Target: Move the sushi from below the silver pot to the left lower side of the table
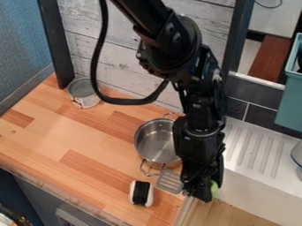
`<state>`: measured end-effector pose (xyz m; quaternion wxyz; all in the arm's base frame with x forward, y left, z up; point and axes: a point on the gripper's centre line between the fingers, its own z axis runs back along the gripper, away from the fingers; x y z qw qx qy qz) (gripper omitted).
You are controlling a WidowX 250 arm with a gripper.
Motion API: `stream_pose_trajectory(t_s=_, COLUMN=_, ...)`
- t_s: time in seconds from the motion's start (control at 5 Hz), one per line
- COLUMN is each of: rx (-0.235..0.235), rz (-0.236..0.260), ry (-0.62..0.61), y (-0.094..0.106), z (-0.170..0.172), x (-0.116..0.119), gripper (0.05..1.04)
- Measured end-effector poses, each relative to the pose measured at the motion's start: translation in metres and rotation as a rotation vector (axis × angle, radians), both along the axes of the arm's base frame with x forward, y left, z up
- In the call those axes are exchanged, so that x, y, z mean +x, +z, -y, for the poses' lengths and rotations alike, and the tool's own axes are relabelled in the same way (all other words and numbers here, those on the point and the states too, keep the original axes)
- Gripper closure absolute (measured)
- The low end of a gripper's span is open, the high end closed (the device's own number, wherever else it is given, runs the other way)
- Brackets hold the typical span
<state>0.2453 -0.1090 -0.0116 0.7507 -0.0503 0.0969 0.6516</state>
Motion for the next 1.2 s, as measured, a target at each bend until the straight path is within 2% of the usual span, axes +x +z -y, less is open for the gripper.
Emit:
stream_pose_trajectory(t_s=0.4, rx=0.015, rz=-0.058, ry=0.004, y=-0.015, z=-0.003, x=-0.012, gripper=0.66)
stream_pose_trajectory(t_s=0.8, rx=0.019, rz=-0.073, ry=0.0, y=-0.02, z=-0.006, x=-0.021, gripper=0.66)
stream_pose_trajectory(t_s=1.2, rx=0.043, rz=-0.089, ry=0.052, y=-0.023, z=-0.03, x=-0.021, gripper=0.66)
